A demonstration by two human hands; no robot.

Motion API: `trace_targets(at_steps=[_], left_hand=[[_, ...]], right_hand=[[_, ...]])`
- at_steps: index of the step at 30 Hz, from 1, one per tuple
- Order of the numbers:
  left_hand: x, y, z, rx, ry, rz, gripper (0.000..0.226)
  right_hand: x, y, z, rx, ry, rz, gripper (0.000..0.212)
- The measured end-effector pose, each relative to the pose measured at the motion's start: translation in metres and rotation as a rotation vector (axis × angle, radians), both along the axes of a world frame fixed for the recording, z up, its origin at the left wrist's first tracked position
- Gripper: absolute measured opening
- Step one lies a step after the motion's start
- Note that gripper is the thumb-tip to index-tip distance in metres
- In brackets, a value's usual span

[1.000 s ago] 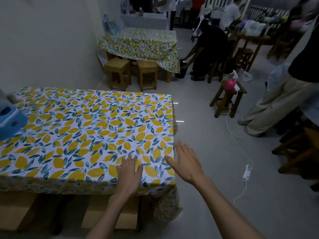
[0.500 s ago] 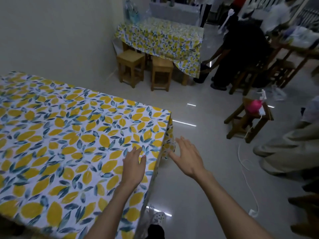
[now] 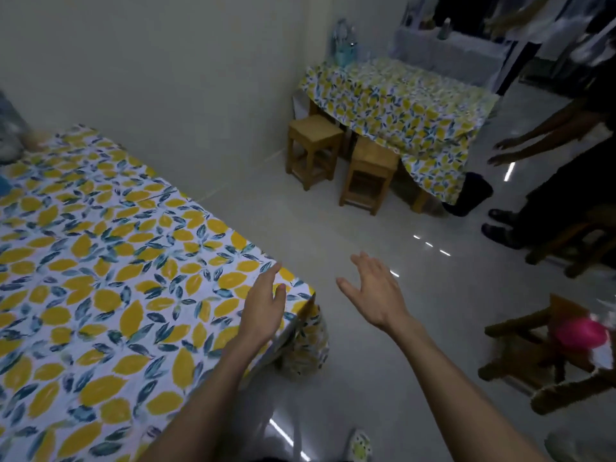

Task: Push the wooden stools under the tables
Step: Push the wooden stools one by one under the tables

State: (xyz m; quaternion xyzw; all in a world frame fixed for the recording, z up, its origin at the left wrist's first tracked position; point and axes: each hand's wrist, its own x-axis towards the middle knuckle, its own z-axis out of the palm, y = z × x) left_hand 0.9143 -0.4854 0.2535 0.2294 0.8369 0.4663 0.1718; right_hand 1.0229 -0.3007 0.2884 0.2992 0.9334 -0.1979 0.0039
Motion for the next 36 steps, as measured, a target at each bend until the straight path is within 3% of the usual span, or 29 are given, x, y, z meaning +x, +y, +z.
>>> trace_targets(at_steps=[9, 20, 29, 36], left_hand=[[-0.020, 0.127, 0.001, -0.142, 0.064, 0.291, 0.041], [-0.184, 0.269, -0.004, -0.184, 0.033, 0.541, 0.042], [-0.315, 0.328, 0.009, -0.286, 0.014, 0.683, 0.045], [-0.402, 0.365, -0.008, -0.375, -0.060, 1.043, 0.045]], right_hand=[[-0.088, 0.166, 0.010, -0.033, 0.019, 0.293, 0.070], [-0.294, 0.300, -0.001, -0.012, 0.041, 0.560, 0.067], [-0.481, 0.357, 0.000, -0.070, 0.046, 0.784, 0.069], [-0.630, 0.375, -0.005, -0.077, 0.018, 1.095, 0.069]])
